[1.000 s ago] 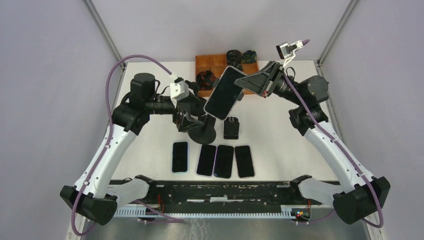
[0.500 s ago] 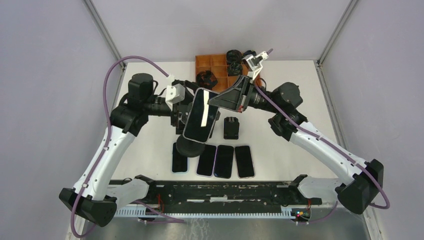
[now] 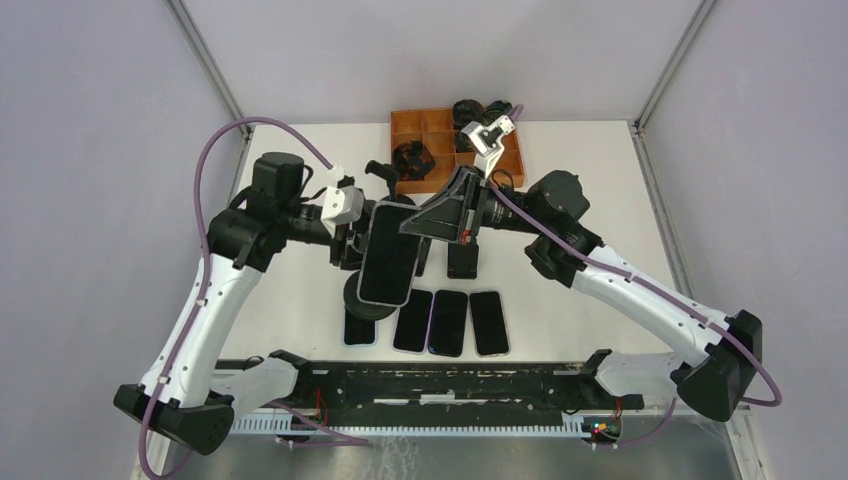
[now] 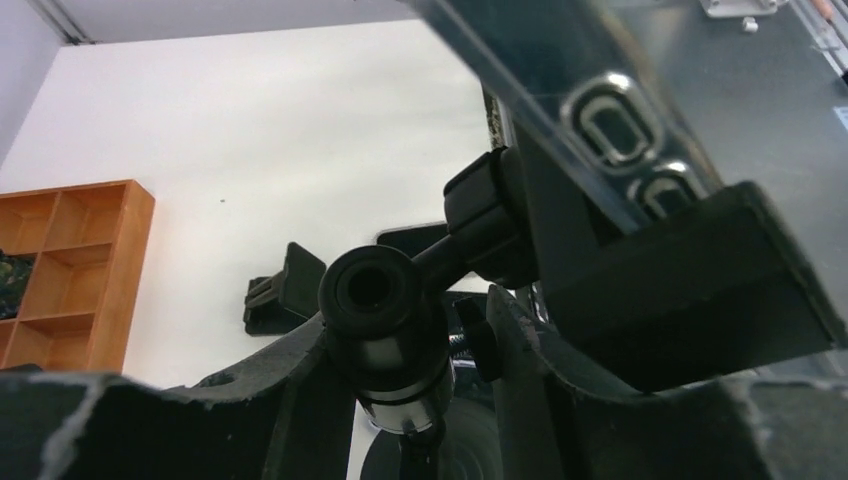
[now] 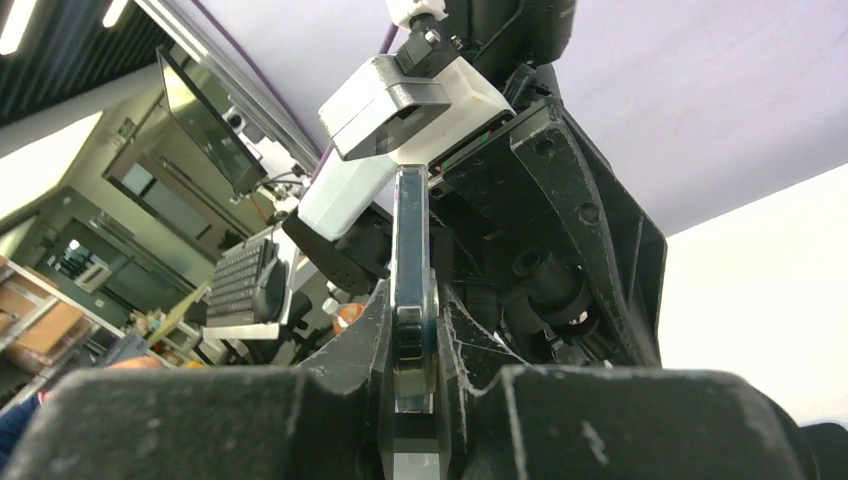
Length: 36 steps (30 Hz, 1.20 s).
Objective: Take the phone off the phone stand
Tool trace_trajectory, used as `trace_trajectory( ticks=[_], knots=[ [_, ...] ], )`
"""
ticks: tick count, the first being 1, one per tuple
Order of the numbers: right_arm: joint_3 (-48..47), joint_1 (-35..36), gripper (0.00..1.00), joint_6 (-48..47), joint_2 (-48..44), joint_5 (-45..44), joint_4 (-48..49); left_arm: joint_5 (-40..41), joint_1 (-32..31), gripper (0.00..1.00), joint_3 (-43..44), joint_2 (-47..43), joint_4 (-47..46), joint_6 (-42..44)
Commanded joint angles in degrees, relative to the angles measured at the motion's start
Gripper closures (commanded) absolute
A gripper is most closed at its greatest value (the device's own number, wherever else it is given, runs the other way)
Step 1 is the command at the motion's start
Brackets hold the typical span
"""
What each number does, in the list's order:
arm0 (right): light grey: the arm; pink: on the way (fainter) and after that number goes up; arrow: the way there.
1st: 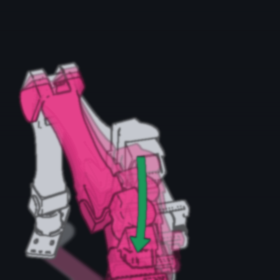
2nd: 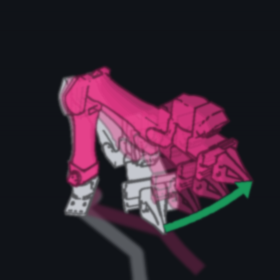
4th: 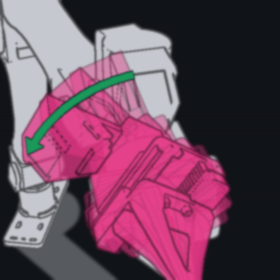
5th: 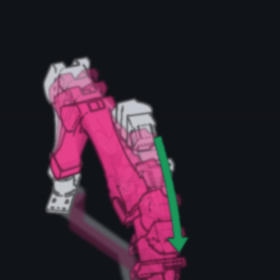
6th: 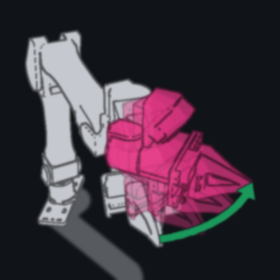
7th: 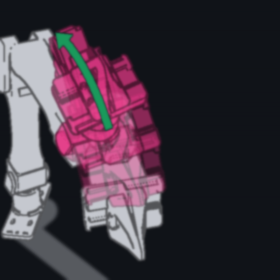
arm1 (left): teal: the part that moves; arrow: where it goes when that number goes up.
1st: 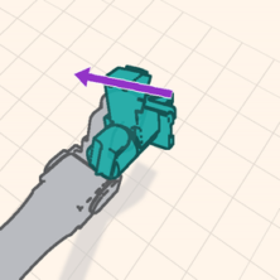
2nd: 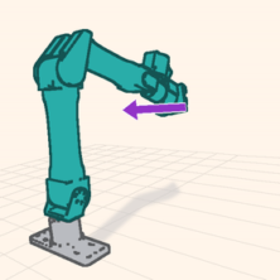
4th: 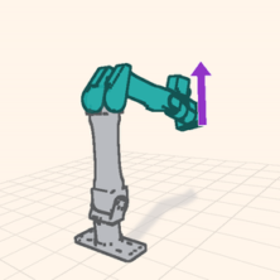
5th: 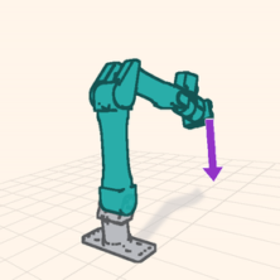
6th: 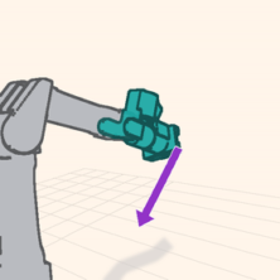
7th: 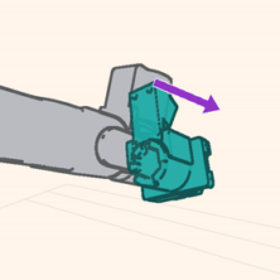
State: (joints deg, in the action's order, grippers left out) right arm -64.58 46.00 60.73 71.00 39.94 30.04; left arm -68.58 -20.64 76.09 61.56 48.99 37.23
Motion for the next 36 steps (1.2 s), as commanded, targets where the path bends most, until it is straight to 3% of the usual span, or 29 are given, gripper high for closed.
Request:
trace_trajectory(
  ticks=[1,3,5,10,20,28,33,36],
  knots=[
    [-4.96,0.75,0.98,-7.91,-2.65,0.15,0.29,-1.86,-0.45,0.78,4.76,1.22,14.56,15.57],
    [-4.54,0.75,0.88,-11.52,-3.15,1.52,-3.34,-1.85,-0.40,0.90,6.01,2.04,20.87,22.28],
    [-4.62,0.75,0.76,-15.23,-3.33,2.97,-6.93,-1.50,-0.43,0.96,6.88,2.61,26.44,28.63],
    [-8.94,0.78,0.53,-25.38,-1.75,7.61,-18.09,-0.29,-0.58,0.98,7.48,2.48,33.44,37.42],
    [-17.74,3.28,0.32,-43.99,4.07,11.75,-37.65,1.17,-1.21,0.98,7.84,1.70,34.94,38.21],
    [-14.74,11.04,0.39,-46.91,2.14,1.16,-42.43,2.39,-1.95,0.98,5.18,0.69,34.94,39.14],
    [-8.77,15.76,0.64,-39.09,-0.33,-3.46,-34.25,3.15,-3.58,0.98,4.00,1.10,35.03,39.17],
    [-8.90,16.66,0.80,-36.40,0.59,-4.69,-35.94,4.42,-4.78,0.98,3.08,0.50,35.02,39.56]
  ],
)
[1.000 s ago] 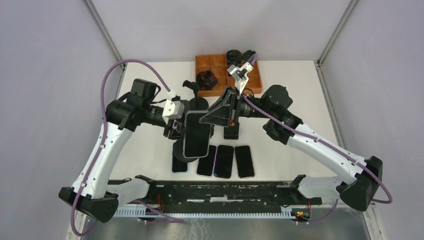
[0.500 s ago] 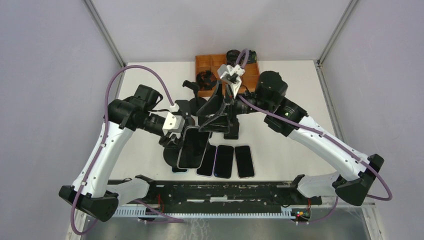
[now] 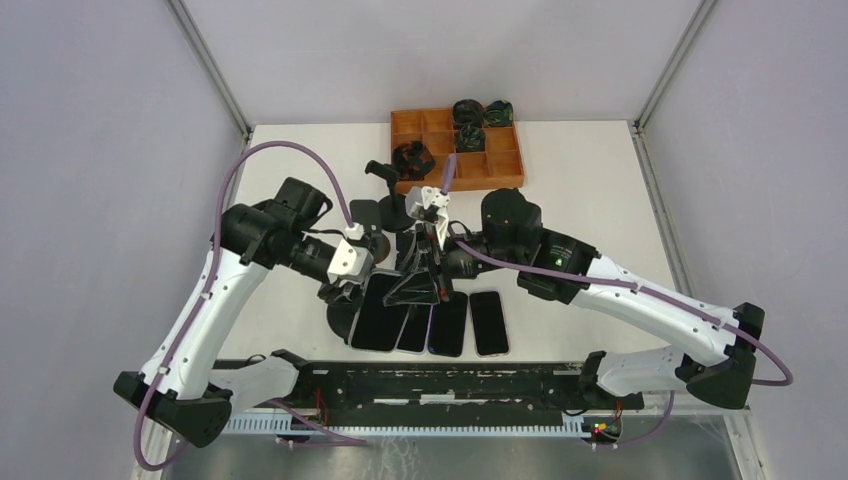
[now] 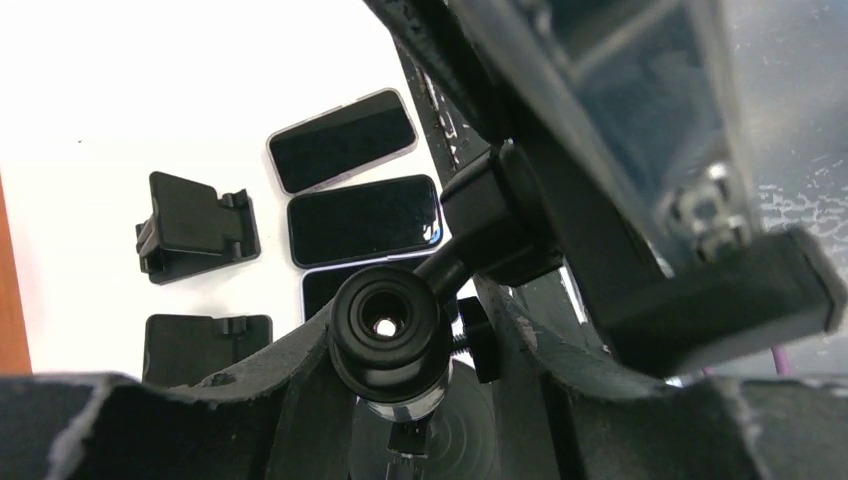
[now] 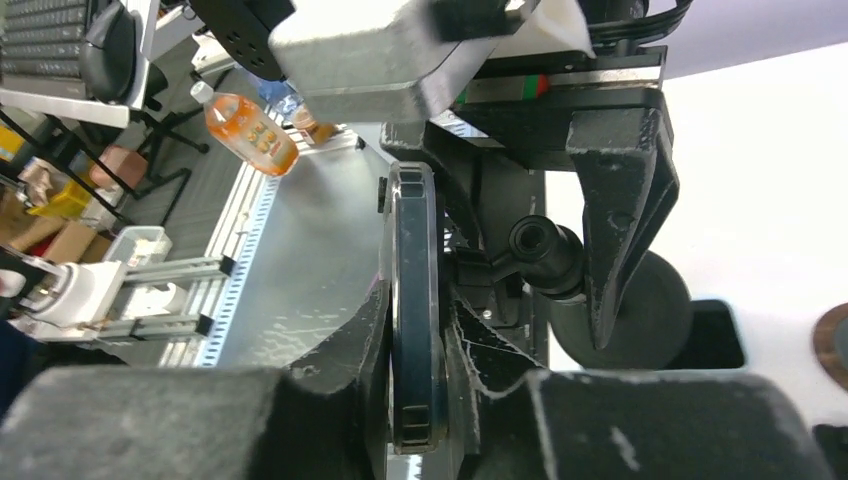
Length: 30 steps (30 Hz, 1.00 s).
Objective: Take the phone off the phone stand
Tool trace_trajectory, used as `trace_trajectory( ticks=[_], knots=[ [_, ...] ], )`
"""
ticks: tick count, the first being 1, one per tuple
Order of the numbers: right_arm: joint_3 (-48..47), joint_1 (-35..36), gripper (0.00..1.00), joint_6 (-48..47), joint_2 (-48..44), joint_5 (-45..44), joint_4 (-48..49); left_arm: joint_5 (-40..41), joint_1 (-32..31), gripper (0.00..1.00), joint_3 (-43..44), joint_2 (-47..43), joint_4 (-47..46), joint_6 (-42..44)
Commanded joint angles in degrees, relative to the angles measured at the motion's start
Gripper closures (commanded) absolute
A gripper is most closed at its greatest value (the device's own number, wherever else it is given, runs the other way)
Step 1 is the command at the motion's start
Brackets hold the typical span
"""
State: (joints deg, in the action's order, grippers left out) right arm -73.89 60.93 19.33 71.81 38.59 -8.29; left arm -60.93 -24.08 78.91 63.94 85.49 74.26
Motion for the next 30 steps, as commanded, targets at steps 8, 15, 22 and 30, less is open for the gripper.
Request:
trace_trajectory(
  ticks=[8,15,22,30],
  knots=[
    [-8.15,1.86,1.00,3.45,2.04,-4.26,-0.76,-0.27,-4.43,0.98,-1.34,-3.50,-1.47,4.02],
    [-12.32,1.82,1.00,-2.74,-0.61,-12.50,1.89,2.62,-5.31,0.98,-3.95,-5.44,-1.50,6.70],
    [-8.42,0.08,1.00,-6.15,-6.90,-19.27,7.63,4.00,-5.28,0.98,-5.06,-6.69,-1.50,7.54],
    [-8.66,-1.86,1.00,-5.54,-10.05,-19.04,10.27,5.38,-5.37,0.98,-5.95,-7.37,-1.55,8.28]
  ],
)
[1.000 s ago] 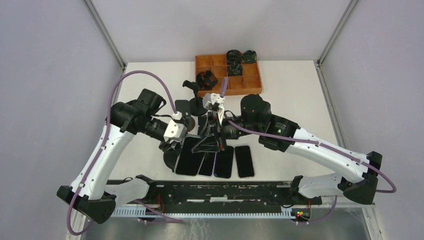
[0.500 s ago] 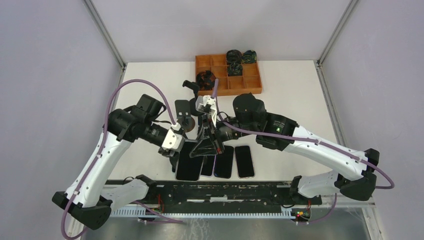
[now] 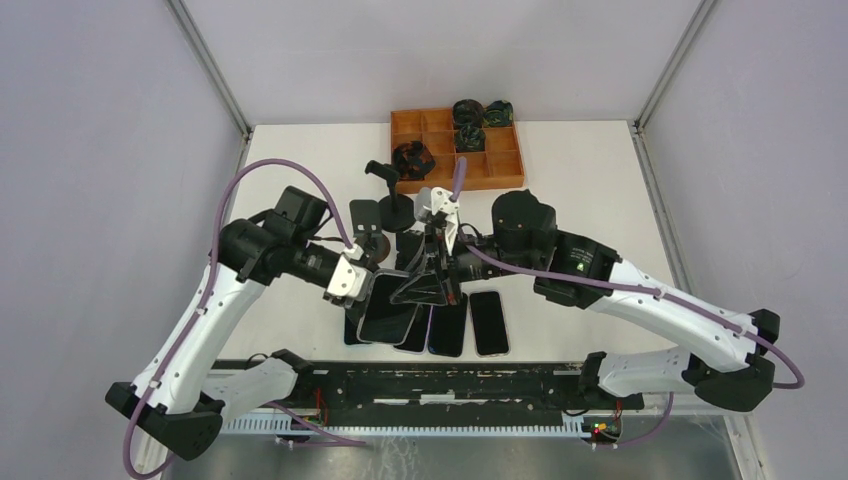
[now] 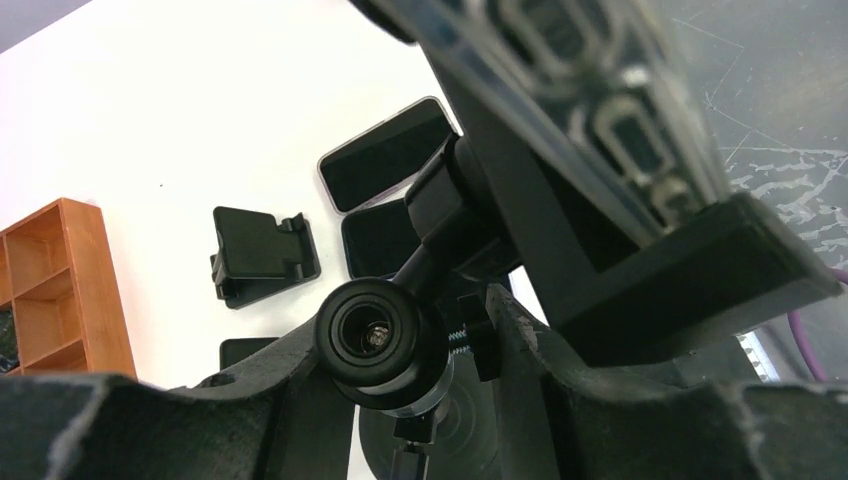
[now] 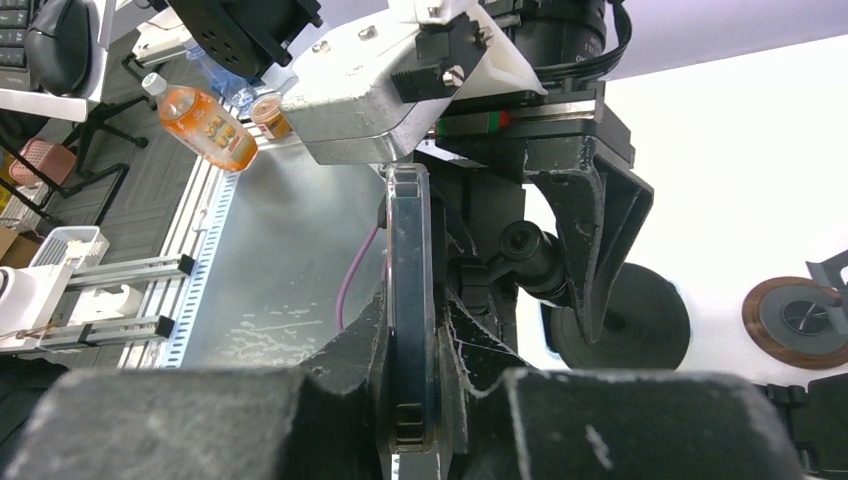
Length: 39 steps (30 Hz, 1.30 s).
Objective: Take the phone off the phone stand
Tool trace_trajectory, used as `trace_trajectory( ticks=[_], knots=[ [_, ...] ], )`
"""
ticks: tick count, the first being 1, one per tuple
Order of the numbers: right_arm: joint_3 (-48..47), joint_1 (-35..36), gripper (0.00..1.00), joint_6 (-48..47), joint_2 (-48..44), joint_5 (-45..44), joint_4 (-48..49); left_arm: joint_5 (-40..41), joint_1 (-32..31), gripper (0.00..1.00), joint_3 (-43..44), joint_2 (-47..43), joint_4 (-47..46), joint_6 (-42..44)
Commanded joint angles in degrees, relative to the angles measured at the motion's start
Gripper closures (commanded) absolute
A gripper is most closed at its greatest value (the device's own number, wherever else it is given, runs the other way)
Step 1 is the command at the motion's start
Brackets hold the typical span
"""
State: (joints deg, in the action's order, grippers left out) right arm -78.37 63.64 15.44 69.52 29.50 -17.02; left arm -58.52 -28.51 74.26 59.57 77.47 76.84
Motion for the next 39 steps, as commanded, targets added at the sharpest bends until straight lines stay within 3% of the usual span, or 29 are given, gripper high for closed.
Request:
trace_trajectory(
  ticks=[1,6,11,20,24,31,39],
  knots=[
    [-4.54,-4.68,1.00,-1.60,-7.94,-9.82,18.72,3.25,-0.94,0.98,-1.37,-3.07,6.48,5.89],
    [-7.38,-6.10,1.00,-0.77,-8.98,-8.71,15.21,4.84,-0.93,0.98,-1.24,-3.43,6.53,6.48],
    [-9.26,-8.84,1.00,-0.97,-11.45,-13.67,9.62,6.73,-0.93,0.98,-1.26,-4.09,6.49,7.22],
    [-17.31,-15.41,1.00,-0.44,-8.18,-20.27,-11.26,6.90,-0.96,0.98,1.01,-3.15,6.46,7.10],
    [-14.73,-22.03,1.00,2.35,-6.07,-21.07,-20.28,6.92,-0.93,0.98,1.96,-3.44,6.46,7.08],
    [1.10,-34.44,1.00,-1.12,-3.37,-14.23,-30.00,6.19,-0.95,0.98,4.52,-3.79,6.46,6.48],
    [13.75,-35.87,1.00,-6.67,-0.74,-16.34,-36.84,5.91,-0.93,0.98,5.47,-4.04,6.44,6.92]
  ],
)
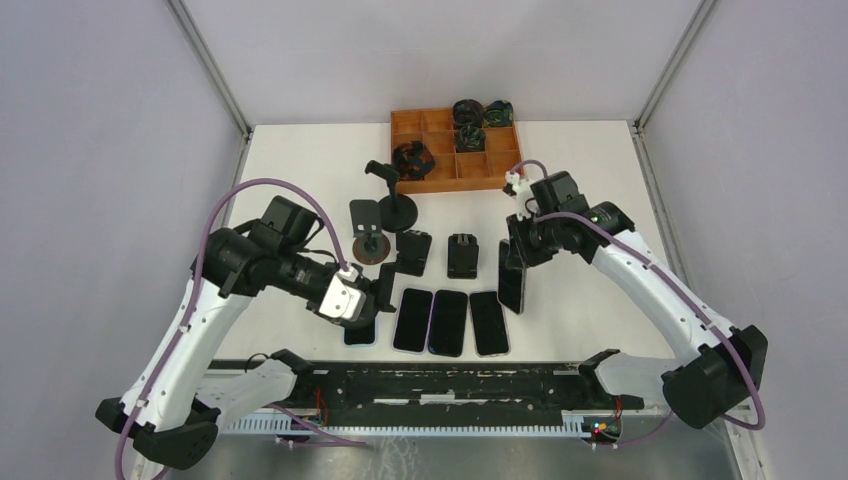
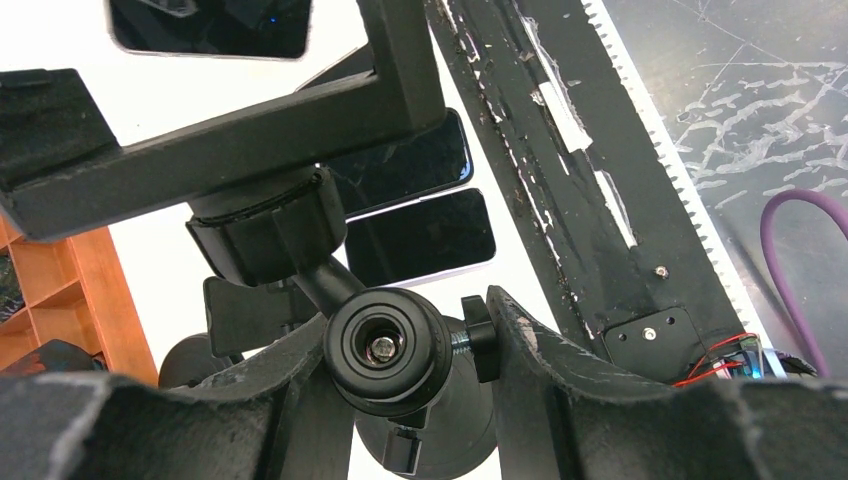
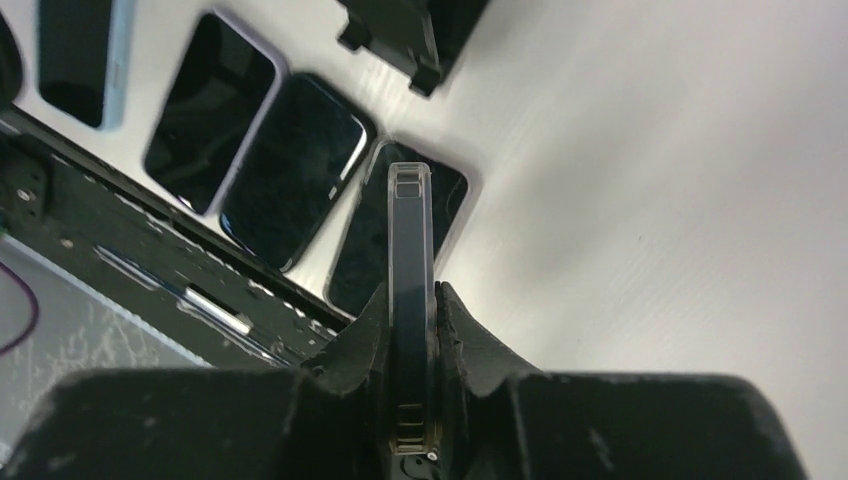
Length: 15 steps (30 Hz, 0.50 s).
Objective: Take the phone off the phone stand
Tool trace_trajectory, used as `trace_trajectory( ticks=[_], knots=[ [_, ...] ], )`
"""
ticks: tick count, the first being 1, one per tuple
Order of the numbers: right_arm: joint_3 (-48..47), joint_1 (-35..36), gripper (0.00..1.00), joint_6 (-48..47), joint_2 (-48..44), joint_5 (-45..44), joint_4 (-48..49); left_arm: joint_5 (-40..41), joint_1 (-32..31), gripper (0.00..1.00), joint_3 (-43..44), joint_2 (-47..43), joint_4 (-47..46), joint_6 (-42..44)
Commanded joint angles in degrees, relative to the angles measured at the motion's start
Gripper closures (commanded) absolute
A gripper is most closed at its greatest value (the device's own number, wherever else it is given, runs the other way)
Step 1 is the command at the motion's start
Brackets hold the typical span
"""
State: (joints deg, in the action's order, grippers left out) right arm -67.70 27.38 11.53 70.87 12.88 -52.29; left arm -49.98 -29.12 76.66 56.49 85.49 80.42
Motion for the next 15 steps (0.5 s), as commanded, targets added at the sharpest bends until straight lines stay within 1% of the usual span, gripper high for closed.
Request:
trace_trajectory(
  ticks=[1,3,7,10,14,15],
  knots=[
    [4.48,0.37,1.00,-3.04,-2.05,-0.66,-1.54,-2.62,-0.34,0.98,3.17,-0.88,-1.56,3.34],
    [6.69,0.38,1.00,-3.35,-2.14,-1.98,-0.67,-2.86,-0.36,0.98,3.24,-0.74,-1.56,3.39],
    [11.80,0.39,1.00,-3.72,-1.63,-1.12,2.86,-3.10,-0.32,0.98,3.29,-0.38,-1.56,3.62],
    [14.91,0.30,1.00,-5.04,0.64,-1.45,4.45,-3.19,-0.32,0.98,3.39,-0.37,-1.56,3.70],
    [16.78,-0.12,1.00,-6.90,3.52,-1.90,7.62,-3.42,-0.32,0.98,3.27,-0.41,-1.56,3.85],
    [16.94,-0.51,0.92,-7.06,4.12,-2.26,8.52,-3.48,-0.35,0.98,3.28,-0.42,-1.56,3.86]
  ],
)
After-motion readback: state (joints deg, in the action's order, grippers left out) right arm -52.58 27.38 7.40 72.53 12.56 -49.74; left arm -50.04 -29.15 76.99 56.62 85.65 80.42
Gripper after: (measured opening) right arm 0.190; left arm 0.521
